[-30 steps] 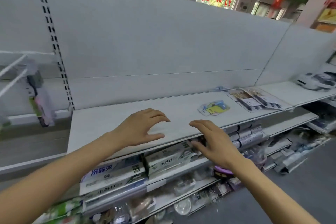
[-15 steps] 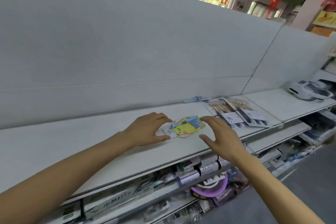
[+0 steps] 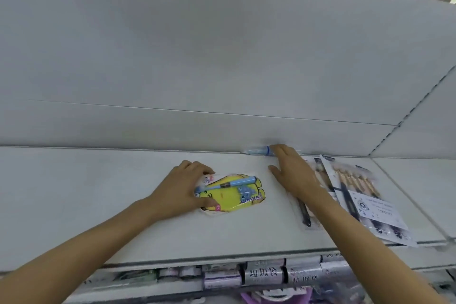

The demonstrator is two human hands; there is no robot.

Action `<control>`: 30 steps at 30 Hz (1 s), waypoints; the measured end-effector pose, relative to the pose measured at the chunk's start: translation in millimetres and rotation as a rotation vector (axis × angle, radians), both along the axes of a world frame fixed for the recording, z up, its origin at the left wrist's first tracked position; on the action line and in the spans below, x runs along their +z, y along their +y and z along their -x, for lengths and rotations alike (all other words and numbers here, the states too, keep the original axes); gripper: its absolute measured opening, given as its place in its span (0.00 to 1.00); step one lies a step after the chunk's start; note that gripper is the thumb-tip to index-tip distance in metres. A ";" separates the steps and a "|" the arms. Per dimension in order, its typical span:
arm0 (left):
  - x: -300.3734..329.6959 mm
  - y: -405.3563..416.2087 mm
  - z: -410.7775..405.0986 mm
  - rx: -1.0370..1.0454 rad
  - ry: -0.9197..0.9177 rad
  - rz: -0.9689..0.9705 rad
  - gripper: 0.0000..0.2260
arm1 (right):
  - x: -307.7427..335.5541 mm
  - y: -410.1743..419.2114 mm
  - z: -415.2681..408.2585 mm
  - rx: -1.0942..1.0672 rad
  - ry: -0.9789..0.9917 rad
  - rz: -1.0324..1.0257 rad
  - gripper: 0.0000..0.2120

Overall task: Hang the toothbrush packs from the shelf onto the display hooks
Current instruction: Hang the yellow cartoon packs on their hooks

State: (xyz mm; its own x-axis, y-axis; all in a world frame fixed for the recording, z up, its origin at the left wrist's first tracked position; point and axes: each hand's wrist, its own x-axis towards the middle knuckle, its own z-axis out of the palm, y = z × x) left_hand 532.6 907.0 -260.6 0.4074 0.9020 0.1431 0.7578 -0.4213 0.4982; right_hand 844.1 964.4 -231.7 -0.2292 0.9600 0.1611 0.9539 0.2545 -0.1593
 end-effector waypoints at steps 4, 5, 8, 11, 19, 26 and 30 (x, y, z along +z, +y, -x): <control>20.0 -8.1 -2.0 0.163 -0.229 0.081 0.29 | -13.5 35.2 -9.9 0.021 0.025 -0.055 0.23; 23.6 -8.9 0.1 0.204 -0.266 0.073 0.30 | -17.2 41.9 -11.3 0.023 0.015 -0.093 0.21; 28.6 -12.5 9.8 0.294 -0.435 0.075 0.33 | -20.3 51.1 -9.9 0.040 -0.053 -0.177 0.18; 31.8 -16.9 17.0 0.400 -0.589 0.070 0.31 | -22.8 51.4 -6.1 0.039 -0.068 -0.180 0.18; 38.3 -38.4 40.8 0.524 -0.914 0.120 0.19 | -1.1 28.5 22.0 0.145 0.032 -0.224 0.11; 53.0 -81.6 82.7 0.530 -0.998 0.121 0.19 | 41.2 -21.9 101.1 0.272 0.258 -0.201 0.11; 68.1 -114.0 125.2 0.556 -1.057 0.077 0.18 | 57.3 -57.5 164.2 0.337 0.322 -0.140 0.12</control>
